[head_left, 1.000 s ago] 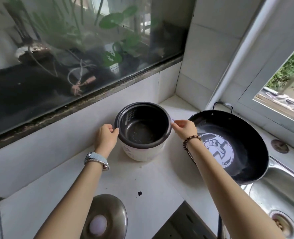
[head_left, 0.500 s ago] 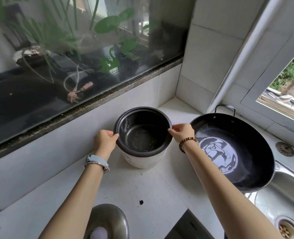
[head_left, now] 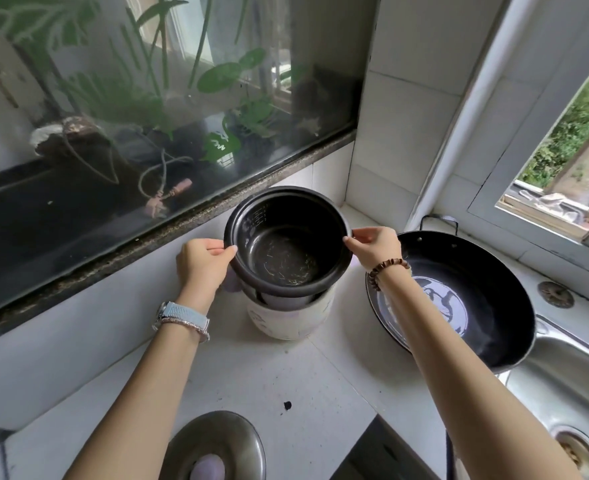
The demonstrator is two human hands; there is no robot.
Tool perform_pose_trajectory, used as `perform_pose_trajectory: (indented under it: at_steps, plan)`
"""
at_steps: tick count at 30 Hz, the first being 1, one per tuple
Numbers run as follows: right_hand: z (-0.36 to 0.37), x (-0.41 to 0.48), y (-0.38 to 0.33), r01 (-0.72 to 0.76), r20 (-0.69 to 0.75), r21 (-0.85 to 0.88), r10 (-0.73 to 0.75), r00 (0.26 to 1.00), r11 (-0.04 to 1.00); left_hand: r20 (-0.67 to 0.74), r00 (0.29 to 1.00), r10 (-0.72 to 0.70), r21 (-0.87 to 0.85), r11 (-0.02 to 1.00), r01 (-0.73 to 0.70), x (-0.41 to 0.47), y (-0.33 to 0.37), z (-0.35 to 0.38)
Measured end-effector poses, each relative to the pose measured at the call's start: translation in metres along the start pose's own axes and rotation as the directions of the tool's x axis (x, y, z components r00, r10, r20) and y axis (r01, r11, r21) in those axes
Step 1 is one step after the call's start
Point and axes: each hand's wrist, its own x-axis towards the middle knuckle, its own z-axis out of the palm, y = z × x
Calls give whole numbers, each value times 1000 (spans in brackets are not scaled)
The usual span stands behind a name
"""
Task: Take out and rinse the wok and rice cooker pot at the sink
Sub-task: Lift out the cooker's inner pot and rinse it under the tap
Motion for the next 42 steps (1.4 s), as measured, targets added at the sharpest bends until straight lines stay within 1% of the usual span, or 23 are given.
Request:
perform_pose_trajectory:
  at_steps: [4,6,9,12,14,16,18,21,25,28,32,35,37,42]
  plan:
    - [-27,-16,-6,55,-44,28,-54,998,998,51,997,53,-97,994,-48,-6,13,-8]
    - [-42,-25,-3,37,-69,43,-34,997,998,74,995,70,-131,990,-60,-11,24,-10]
    - [-69,-41,10,16,-107,134,-2,994,991,120,982,143,-164,979,-123,-21,39,-6]
    - [-102,-66,21,5,-171,185,27,985,983,189,961,201,-185,969,-166,-37,55,3]
    - [-124,-85,29,-20,-210,240,72,975,971,252,943,217,-220,962,-163,-50,63,15]
    - [-145,-106,41,-47,-237,257,110,965,965,307,920,244,-241,955,-173,-69,71,28]
    - [-164,-129,54,-76,-274,264,150,950,961,376,886,272,-250,950,-186,-94,78,43]
    - [-189,-162,78,-146,-325,285,239,915,947,484,814,321,-324,930,-174,-129,85,68]
    - [-220,-201,121,-215,-397,346,350,848,913,592,742,315,-314,938,-147,-169,89,105]
    - [-246,-230,157,-278,-411,375,427,805,884,648,689,325,-275,943,-186,-201,91,137]
    - [-276,-270,207,-311,-445,391,474,760,866,701,629,335,-233,942,-242,-255,95,175]
    - [-297,-299,241,-343,-457,423,524,718,839,748,585,314,-226,949,-219,-299,98,198]
    - [-308,-315,262,-371,-449,435,555,700,820,761,573,304,-214,952,-221,-325,98,213]
    - [-319,-337,315,-440,-420,454,622,661,775,768,562,307,-168,943,-285,-372,93,246]
